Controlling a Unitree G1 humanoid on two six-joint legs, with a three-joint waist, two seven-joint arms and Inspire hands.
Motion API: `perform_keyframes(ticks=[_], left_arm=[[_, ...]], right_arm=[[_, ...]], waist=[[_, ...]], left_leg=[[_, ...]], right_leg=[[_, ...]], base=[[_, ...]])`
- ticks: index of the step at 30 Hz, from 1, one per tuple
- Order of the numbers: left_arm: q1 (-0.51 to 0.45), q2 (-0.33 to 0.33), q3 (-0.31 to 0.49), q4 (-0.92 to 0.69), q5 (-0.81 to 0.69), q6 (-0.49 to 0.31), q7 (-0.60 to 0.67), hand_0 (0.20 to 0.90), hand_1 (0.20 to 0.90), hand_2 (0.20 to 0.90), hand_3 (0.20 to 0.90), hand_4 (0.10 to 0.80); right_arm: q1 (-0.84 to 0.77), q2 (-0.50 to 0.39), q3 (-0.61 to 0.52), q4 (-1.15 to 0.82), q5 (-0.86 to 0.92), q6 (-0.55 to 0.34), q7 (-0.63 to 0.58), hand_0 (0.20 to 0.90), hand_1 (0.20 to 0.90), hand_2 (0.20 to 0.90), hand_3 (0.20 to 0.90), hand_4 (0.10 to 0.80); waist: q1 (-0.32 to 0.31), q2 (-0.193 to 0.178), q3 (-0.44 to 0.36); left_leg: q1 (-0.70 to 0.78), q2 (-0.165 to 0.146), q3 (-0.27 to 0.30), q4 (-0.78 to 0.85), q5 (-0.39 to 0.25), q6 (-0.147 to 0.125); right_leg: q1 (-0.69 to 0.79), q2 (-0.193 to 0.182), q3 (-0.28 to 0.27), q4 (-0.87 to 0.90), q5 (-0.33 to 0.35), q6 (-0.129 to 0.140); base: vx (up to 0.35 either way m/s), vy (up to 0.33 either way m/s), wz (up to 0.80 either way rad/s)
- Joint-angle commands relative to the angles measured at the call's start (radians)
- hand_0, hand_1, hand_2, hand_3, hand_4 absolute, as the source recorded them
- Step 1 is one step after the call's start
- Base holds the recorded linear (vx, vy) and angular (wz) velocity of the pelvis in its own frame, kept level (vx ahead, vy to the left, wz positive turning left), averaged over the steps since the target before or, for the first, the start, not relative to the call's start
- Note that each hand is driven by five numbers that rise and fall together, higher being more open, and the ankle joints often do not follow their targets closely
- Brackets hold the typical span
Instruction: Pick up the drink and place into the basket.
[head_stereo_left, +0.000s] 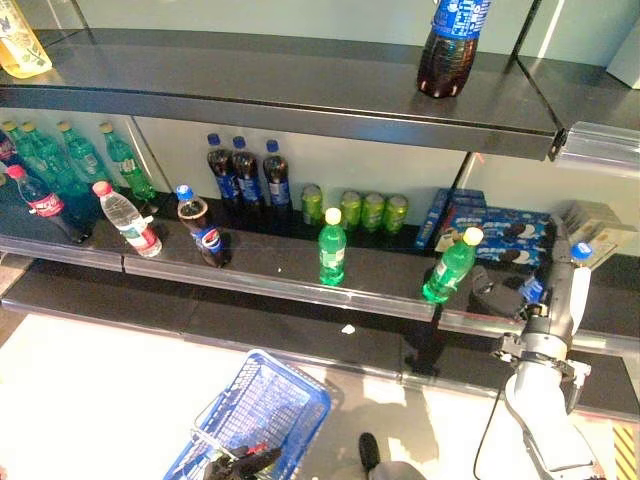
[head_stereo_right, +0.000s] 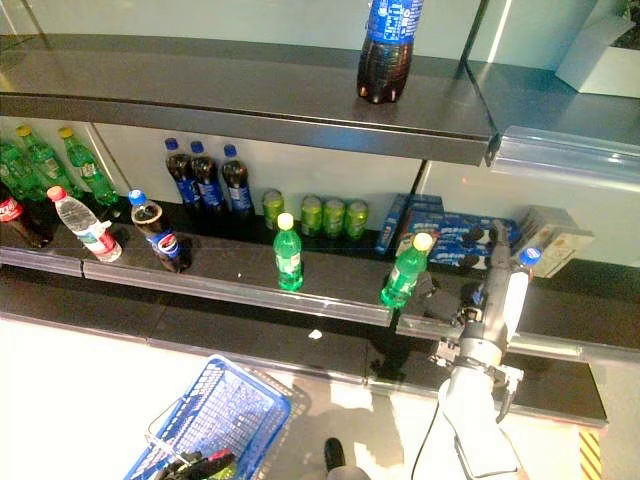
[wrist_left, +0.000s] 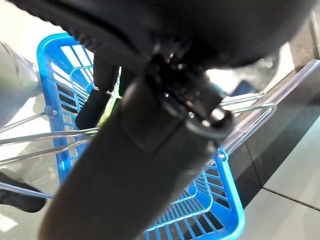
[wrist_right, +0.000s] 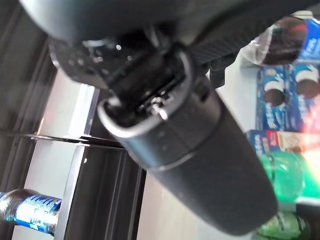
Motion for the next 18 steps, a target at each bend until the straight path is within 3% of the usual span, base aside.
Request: perform_keyframes(ticks=[1, 9, 18], left_arm=[[-0.015, 0.080, -0.057, -0.019, 0.013, -0.071, 0.044, 0.300, 0.300, 0.300, 0.200, 0.100], [-0.138, 0.087, -0.148, -0.056, -0.094, -0.103, 0.073, 0.300, 0.300, 0.300, 0.200, 0.100], [-0.175, 0.070, -0.184, -0.083, -0.147, -0.133, 0.050, 0.300, 0.300, 0.300, 0.200, 0.100]], right_arm=[[-0.175, -0.023, -0.001, -0.061, 0.022, -0.148, -0.111, 0.900, 0.900, 0.900, 0.900, 0.800], [-0.418, -0.011, 0.018, 0.047, -0.005, -0.183, -0.269, 0.900, 0.900, 0.900, 0.900, 0.800], [-0.530, -0.017, 0.029, 0.057, -0.054, -0.156, -0.329, 0.900, 0.900, 0.900, 0.900, 0.800]], waist=[[0.022, -0.034, 0.051], [0.014, 0.007, 0.228], [0.011, 0.057, 0.299]], left_leg=[[-0.082, 0.043, -0.030, 0.138, -0.039, 0.014], [-0.267, 0.016, -0.084, 0.272, -0.029, 0.010], [-0.342, -0.030, -0.095, 0.300, -0.020, 0.017]], right_leg=[[-0.049, -0.098, -0.005, 0.129, -0.049, 0.058], [-0.201, -0.094, -0.014, 0.262, -0.076, 0.013], [-0.273, -0.106, -0.019, 0.295, -0.084, -0.004]], base=[[-0.126, -0.065, -0.05], [-0.218, 0.002, 0.01], [-0.071, 0.043, 0.01]])
